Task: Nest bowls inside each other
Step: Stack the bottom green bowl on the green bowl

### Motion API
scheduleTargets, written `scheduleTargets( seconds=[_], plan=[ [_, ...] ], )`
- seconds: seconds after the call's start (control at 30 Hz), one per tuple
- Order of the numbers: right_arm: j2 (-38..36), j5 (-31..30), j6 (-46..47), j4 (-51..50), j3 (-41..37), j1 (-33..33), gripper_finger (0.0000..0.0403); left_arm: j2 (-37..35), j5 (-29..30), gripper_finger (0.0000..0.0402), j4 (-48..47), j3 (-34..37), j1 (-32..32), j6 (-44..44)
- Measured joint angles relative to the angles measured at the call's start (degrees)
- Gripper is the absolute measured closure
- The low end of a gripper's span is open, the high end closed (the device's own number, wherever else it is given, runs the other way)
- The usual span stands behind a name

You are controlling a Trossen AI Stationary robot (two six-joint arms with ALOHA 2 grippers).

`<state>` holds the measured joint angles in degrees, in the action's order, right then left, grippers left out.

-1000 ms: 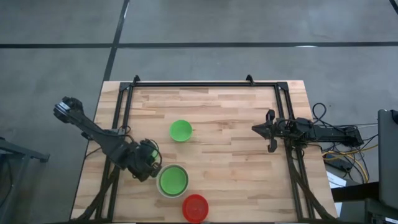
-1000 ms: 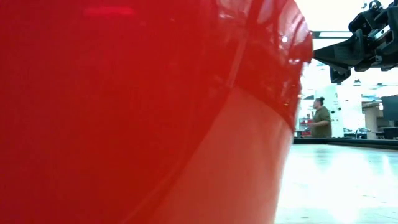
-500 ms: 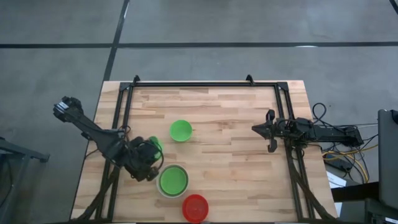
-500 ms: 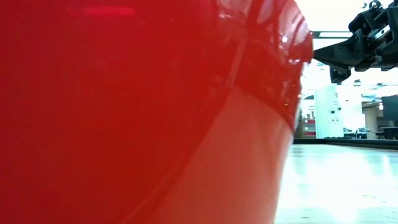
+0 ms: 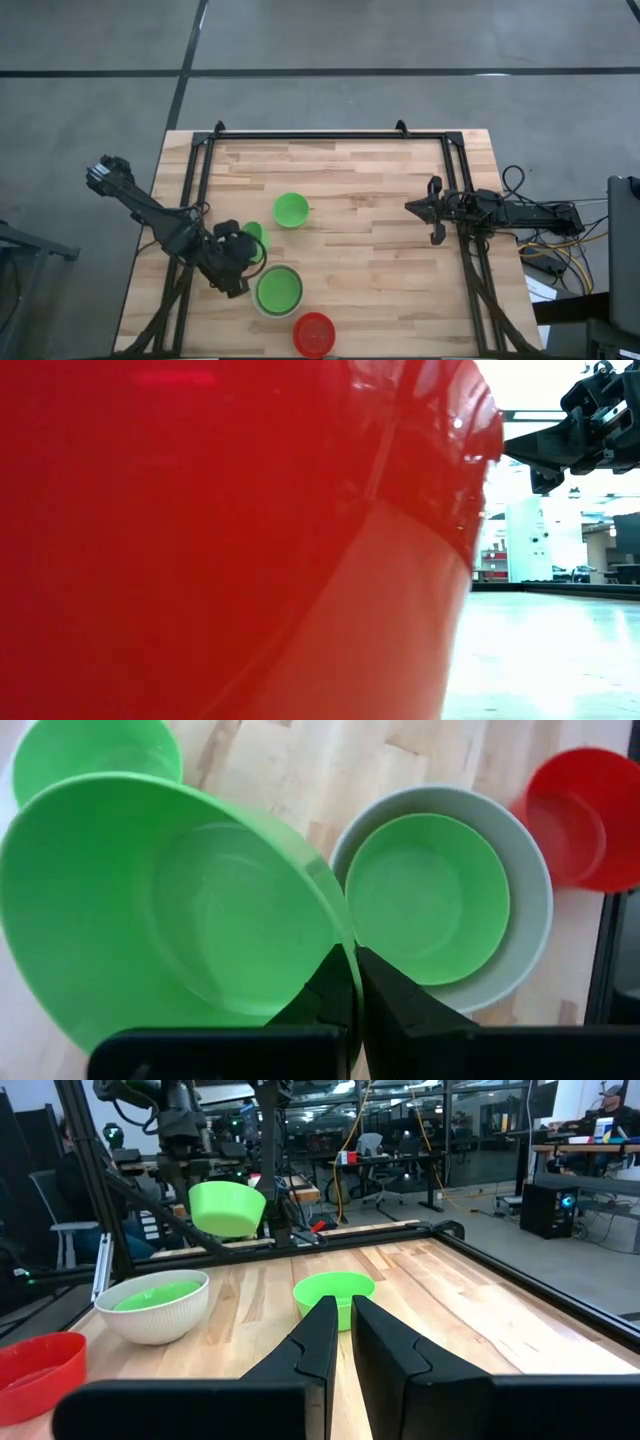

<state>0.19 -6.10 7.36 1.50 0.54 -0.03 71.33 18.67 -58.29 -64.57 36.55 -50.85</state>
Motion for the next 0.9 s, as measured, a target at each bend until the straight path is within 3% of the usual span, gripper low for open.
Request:
scheduleTargets(
  seconds=[0.9],
  plan=[
    [0.0,0.01,0.06,0.0,0.0,0.01,0.0369,5.77,-7.88,0.0394,7.62,-0.18,-0.13,13.75]
  ],
)
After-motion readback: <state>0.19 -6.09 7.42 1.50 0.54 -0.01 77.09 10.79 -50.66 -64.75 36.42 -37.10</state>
